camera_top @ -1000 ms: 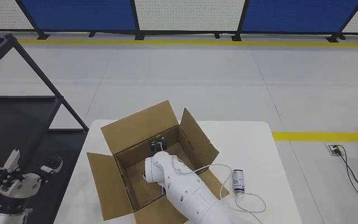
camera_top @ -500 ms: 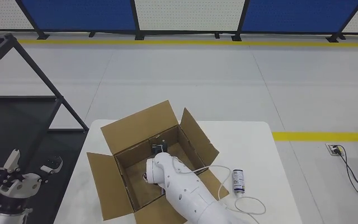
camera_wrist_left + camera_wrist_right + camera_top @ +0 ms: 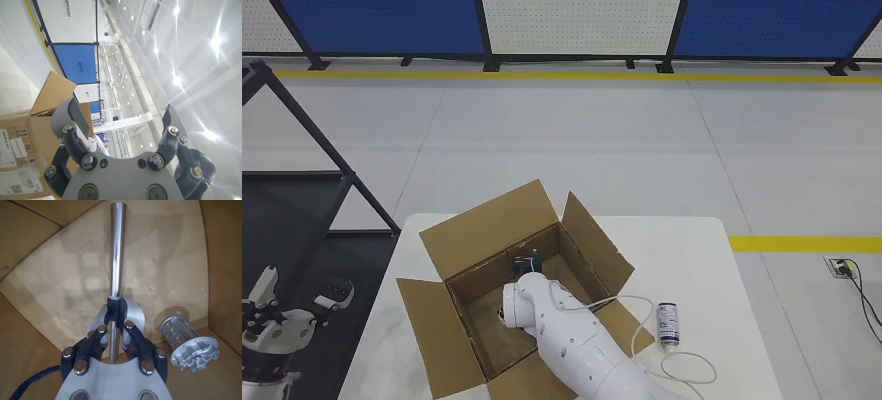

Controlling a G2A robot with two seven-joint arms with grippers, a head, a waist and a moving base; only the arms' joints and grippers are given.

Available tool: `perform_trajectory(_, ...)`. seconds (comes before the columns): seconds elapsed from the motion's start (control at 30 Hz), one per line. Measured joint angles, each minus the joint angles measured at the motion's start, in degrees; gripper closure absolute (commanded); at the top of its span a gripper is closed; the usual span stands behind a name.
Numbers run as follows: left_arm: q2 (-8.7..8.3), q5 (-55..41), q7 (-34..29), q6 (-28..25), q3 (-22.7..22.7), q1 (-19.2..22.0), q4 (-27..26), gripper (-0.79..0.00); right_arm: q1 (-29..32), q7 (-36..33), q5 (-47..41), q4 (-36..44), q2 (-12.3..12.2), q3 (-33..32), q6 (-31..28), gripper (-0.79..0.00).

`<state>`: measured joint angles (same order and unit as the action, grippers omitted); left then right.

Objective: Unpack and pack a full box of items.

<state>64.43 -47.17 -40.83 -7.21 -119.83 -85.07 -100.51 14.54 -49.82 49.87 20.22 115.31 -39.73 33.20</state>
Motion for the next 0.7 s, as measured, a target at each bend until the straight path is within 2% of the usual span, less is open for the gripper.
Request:
perform_trajectory(0.23, 0.00, 0.00, 0.00, 0.00, 0.00, 0.00, 0.00, -0.785, -0.55, 1.73, -0.50, 2.63, -0.63, -1.92, 0.32, 0.000)
perform_trajectory(0.43, 0.00, 0.00, 0.00, 0.00, 0.00, 0.00, 0.00, -0.785, 1.14, 2.93, 0.86, 8.91, -2.92, -4.81, 0.64, 0.000)
perform_trajectory(0.53, 0.00, 0.00, 0.00, 0.00, 0.00, 0.00, 0.00, -0.785, 3.84, 2.55, 3.13, 15.01, -4.94, -6.86, 1.54, 0.000)
perform_trajectory(0.7, 0.00, 0.00, 0.00, 0.00, 0.00, 0.00, 0.00, -0.785, 12.73, -1.36, 10.83, 31.82, -9.51, -11.59, 3.12, 0.000)
